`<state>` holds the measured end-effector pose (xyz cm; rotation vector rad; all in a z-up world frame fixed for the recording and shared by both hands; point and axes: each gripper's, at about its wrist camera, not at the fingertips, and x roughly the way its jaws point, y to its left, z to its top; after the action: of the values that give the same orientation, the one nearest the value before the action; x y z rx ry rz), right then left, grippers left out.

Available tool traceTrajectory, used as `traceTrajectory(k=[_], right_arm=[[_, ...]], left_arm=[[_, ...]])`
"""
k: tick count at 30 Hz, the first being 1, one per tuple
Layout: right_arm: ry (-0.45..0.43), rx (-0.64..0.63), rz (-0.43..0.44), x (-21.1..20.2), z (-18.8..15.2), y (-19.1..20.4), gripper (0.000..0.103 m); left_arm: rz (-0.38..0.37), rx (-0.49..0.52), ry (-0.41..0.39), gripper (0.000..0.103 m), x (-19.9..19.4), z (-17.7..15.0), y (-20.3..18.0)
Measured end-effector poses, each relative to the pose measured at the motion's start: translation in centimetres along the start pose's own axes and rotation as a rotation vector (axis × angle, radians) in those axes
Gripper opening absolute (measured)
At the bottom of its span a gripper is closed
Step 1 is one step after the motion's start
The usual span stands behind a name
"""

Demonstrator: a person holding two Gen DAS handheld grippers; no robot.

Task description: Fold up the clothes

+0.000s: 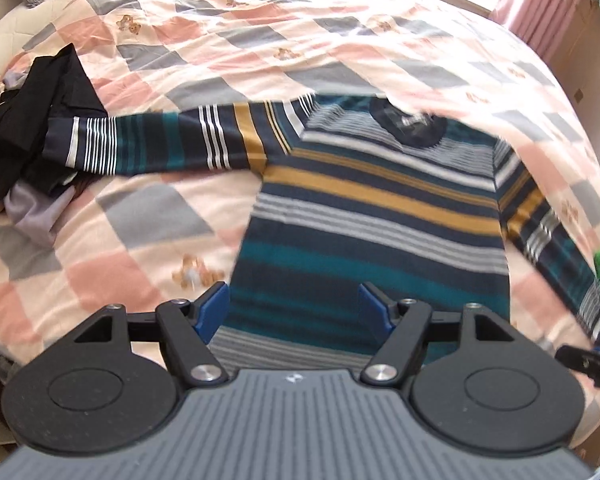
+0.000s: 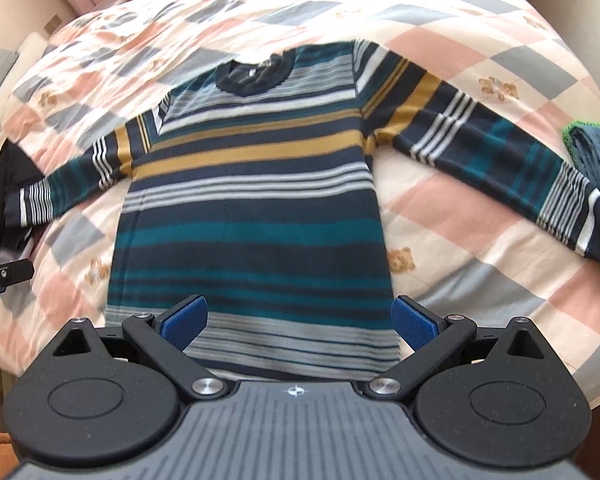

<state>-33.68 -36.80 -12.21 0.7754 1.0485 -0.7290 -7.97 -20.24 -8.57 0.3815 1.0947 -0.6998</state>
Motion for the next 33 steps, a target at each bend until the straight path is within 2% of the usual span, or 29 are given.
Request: traceTrajectory(k=[2,10,15,19,23,27,33], right_arm=[[-0.002,0.016,-0.008,0.4,1.0,1.1,0.101],[0.041,0.078,-0.074,3.0,3.3,5.2,0.101],[0.063,0.115,-0.083,4.8,4.5,7.2,0.101],[0.048,0.136,-0.02,6.8,6.1,9.2,0.101],[0.038,0.117,0.067,10.1,9.0,12.2,0.099],[0.056,0.008,0.158,14.3,11.8,17.1,0.088],[0.081,-0.166,0.23,18.5,14.8,24.7,0.088]], left_arm=[[-0.011,-0.016,-0.003,0.067,1.2,1.7,1.6],[-0.056,-0.205,0.019,0.067,8.4,3.8,12.6],[-0.057,-0.363,0.004,0.067,12.3,4.6,20.5],[-0.061,-0.509,-0.044,0.067,14.3,4.9,27.1],[-0.036,-0.623,-0.119,0.065,15.8,5.7,31.9],[-0.01,-0.734,-0.194,0.065,17.3,6.4,36.7],[0.013,-0.816,-0.246,0.065,20.3,8.2,40.2]])
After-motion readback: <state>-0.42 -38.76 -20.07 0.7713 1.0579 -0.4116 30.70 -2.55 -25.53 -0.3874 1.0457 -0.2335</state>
